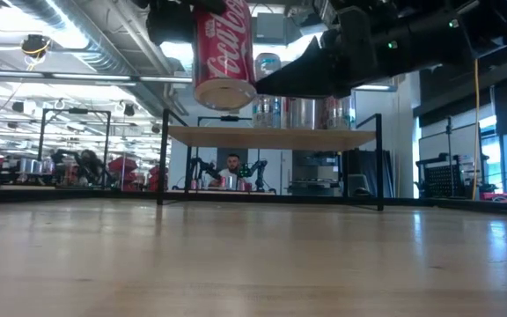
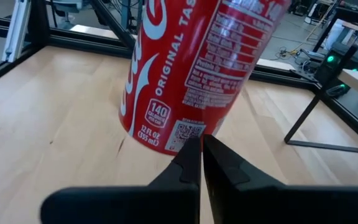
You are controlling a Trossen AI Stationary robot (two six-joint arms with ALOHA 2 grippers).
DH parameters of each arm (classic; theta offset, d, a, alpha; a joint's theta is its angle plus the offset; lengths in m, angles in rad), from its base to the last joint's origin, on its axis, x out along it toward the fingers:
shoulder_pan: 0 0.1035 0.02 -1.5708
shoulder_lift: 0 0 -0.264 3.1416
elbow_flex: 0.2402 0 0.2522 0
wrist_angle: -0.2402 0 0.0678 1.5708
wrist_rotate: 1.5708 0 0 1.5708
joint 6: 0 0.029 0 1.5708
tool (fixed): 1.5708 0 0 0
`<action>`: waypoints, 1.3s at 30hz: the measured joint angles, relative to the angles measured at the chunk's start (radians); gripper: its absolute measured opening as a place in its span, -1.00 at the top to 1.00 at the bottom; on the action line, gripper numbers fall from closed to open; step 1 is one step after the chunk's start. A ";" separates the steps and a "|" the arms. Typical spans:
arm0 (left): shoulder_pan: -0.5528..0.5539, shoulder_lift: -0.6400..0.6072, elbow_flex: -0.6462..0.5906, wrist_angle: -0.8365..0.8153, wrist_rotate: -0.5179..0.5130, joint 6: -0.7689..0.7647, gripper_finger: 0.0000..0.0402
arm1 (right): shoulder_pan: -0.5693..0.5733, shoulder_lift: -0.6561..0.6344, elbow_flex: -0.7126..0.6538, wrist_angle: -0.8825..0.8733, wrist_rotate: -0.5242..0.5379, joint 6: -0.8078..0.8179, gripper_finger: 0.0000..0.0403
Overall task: Place canned beverage on shelf
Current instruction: Put the top red-white soda can on the shelf
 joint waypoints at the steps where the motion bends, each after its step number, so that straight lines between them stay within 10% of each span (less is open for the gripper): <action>1: 0.002 -0.001 0.000 0.003 0.000 0.005 -0.21 | 0.000 0.004 0.005 0.000 0.000 0.000 0.94; 18: 0.101 -0.043 0.001 -0.004 0.019 0.156 -0.21 | 0.056 -0.286 0.022 -0.512 0.060 0.065 0.94; 39: 0.639 -0.005 0.359 -0.308 0.408 0.543 -0.21 | 0.099 -0.406 0.021 -0.752 0.155 0.036 0.94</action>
